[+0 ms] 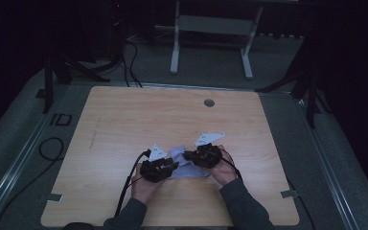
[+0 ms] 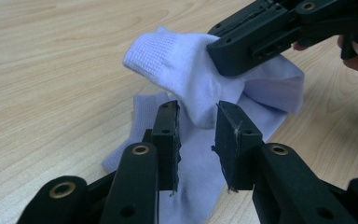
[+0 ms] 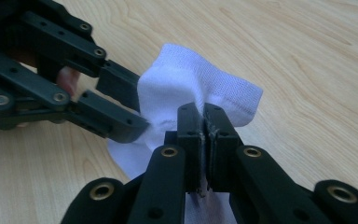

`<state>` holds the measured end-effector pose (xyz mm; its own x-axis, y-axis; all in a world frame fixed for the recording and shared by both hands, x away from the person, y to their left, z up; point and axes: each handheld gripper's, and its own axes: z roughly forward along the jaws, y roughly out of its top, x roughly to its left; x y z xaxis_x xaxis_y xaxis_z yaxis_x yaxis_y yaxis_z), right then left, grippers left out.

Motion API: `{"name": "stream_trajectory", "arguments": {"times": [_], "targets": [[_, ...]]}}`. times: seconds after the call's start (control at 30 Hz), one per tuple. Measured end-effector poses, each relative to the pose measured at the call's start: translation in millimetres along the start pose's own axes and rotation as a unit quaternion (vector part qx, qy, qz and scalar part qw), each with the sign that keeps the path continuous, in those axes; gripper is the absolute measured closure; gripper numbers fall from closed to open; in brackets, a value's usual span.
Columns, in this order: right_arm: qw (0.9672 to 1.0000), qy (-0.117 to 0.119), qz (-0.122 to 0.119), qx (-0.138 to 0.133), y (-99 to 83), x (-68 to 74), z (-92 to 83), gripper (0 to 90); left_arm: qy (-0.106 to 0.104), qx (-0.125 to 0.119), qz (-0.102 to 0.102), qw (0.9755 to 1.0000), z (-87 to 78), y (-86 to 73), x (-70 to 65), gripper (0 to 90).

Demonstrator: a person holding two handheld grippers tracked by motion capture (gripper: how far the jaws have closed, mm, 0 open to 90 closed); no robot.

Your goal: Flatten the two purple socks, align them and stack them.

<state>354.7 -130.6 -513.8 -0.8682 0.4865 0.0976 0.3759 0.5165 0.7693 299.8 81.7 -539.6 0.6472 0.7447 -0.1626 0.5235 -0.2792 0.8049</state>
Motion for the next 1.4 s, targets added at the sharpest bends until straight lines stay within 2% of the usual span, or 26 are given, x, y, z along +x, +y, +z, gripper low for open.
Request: {"name": "stream_trajectory", "arguments": {"times": [0.1,0.27,0.3,0.33,0.37,0.4,0.43,0.47,0.5,0.53,0.57,0.63,0.67,0.7,0.73,0.77,0.8,0.83,0.9,0.93,0.97,1.0,1.03,1.17,1.4], "targets": [[0.9999,0.004,-0.005,0.007,0.3,2.5,2.1,85.4,0.009,0.002,0.009,0.9999,-0.8,0.0,-1.0,86.7],[1.0,-0.002,0.001,0.006,2.6,2.3,-2.5,77.1,0.014,0.004,0.011,0.9998,-1.9,0.1,-0.7,88.5],[0.9999,-0.005,0.007,-0.007,4.6,0.7,-10.8,75.0,0.017,0.003,0.008,0.9998,-2.6,0.2,0.0,88.5],[0.9999,-0.005,0.007,-0.007,4.6,0.7,-10.8,75.0,0.017,0.003,0.008,0.9998,-2.6,0.2,0.0,88.5],[0.9998,-0.013,0.011,-0.014,5.8,-2.1,-19.8,74.1,0.018,0.002,0.007,0.9998,-3.3,0.2,0.6,88.5],[0.9998,-0.013,0.011,-0.014,5.8,-2.1,-19.8,74.1,0.018,0.002,0.007,0.9998,-3.3,0.2,0.6,88.5],[0.9993,-0.033,0.016,-0.001,4.8,-6.4,-25.9,73.3,0.02,0.002,0.006,0.9998,-3.8,-0.1,0.9,88.5],[0.9993,-0.033,0.016,-0.001,4.8,-6.4,-25.9,73.3,0.02,0.002,0.006,0.9998,-3.8,-0.1,0.9,88.5],[0.9979,-0.058,0.022,0.017,0.9,-11.7,-29.9,73.0,0.02,0.002,0.007,0.9998,-4.6,-0.4,1.5,88.5],[0.9979,-0.058,0.022,0.017,0.9,-11.7,-29.9,73.0,0.02,0.002,0.007,0.9998,-4.6,-0.4,1.5,88.5],[0.996,-0.075,0.036,0.033,-5.4,-17.0,-32.7,72.3,0.02,0.003,0.005,0.9998,-5.0,-0.6,2.1,88.5],[0.9935,-0.086,0.054,0.051,-13.5,-21.3,-33.4,71.1,0.019,0.002,0.002,0.9998,-5.0,-0.9,2.4,88.4],[0.9935,-0.086,0.054,0.051,-13.5,-21.3,-33.4,71.1,0.019,0.002,0.002,0.9998,-5.0,-0.9,2.4,88.4],[0.9903,-0.096,0.073,0.068,-22.1,-25.3,-32.6,69.6,0.02,0.003,0.002,0.9998,-4.7,-1.1,2.6,88.4],[0.9903,-0.096,0.073,0.068,-22.1,-25.3,-32.6,69.6,0.02,0.003,0.002,0.9998,-4.7,-1.1,2.6,88.4],[0.9872,-0.1,0.096,0.078,-29.8,-30.4,-31.5,68.0,0.019,0.004,0.001,0.9998,-4.7,-1.3,2.4,88.4],[0.9872,-0.1,0.096,0.078,-29.8,-30.4,-31.5,68.0,0.019,0.004,0.001,0.9998,-4.7,-1.3,2.4,88.4],[0.9854,-0.094,0.116,0.081,-35.6,-34.3,-30.7,66.6,0.02,0.004,0.002,0.9998,-4.8,-1.3,2.3,88.4],[0.9846,-0.088,0.124,0.086,-38.7,-35.2,-29.1,68.3,0.02,0.004,0.002,0.9998,-4.7,-1.4,2.2,88.4],[0.9846,-0.088,0.124,0.086,-38.7,-35.2,-29.1,68.3,0.02,0.004,0.002,0.9998,-4.7,-1.4,2.2,88.3],[0.9851,-0.086,0.118,0.091,-39.2,-33.5,-27.9,78.9,0.02,0.003,0.001,0.9998,-5.3,-1.7,2.7,88.3],[0.9851,-0.086,0.118,0.091,-39.2,-33.5,-27.9,78.9,0.02,0.003,0.001,0.9998,-5.3,-1.7,2.7,88.3],[0.9854,-0.091,0.111,0.092,-38.4,-32.0,-28.5,88.2,0.02,0.004,0.001,0.9998,-6.4,-1.9,3.7,88.3],[0.9871,-0.096,0.096,0.086,-34.1,-28.1,-32.6,89.5,0.021,0.002,-0.001,0.9998,-8.6,-2.6,5.6,88.4],[0.9877,-0.1,0.097,0.071,-30.0,-26.9,-40.8,89.5,0.015,0.008,-0.004,0.9998,-11.3,-3.6,4.7,88.4]]}}
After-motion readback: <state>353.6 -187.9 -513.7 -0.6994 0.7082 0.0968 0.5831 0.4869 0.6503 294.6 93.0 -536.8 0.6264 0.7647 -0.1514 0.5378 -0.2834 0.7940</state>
